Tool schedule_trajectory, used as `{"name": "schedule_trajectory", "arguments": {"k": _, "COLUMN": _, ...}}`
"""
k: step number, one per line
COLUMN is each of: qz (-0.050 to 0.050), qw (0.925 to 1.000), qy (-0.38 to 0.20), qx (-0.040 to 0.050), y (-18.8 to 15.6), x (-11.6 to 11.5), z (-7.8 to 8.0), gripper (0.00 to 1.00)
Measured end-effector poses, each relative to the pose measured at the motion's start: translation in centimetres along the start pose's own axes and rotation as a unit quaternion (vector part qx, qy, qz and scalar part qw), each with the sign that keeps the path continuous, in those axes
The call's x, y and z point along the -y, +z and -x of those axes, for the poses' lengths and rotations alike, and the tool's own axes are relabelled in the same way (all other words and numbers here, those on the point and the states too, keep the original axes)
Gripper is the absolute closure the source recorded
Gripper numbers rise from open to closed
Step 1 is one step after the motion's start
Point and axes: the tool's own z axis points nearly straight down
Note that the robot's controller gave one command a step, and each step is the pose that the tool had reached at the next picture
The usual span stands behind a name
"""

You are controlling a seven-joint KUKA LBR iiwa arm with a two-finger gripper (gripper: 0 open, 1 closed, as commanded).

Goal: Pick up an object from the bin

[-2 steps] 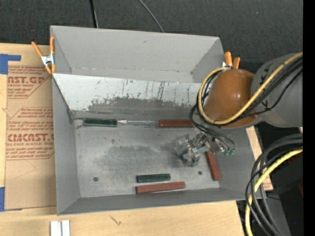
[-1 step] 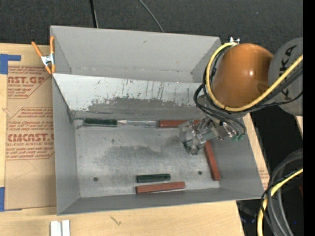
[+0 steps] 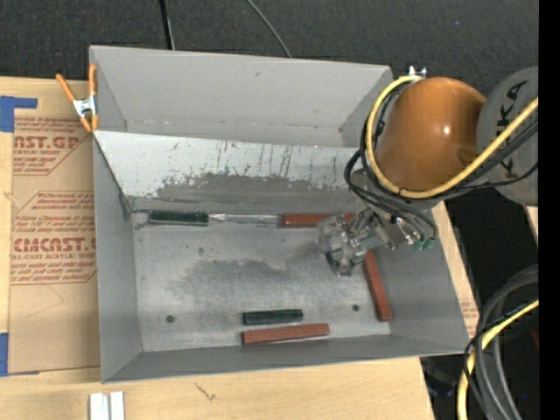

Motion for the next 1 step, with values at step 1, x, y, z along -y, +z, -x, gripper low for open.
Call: {"name": "schedule_trajectory", "arguments": {"k": 1, "qz": 0.001, "qw": 0.9992, "qy": -0.040, "qx": -0.0026, "y": -2.96, "x": -0.20, "z": 0.26, "gripper": 1.00}}
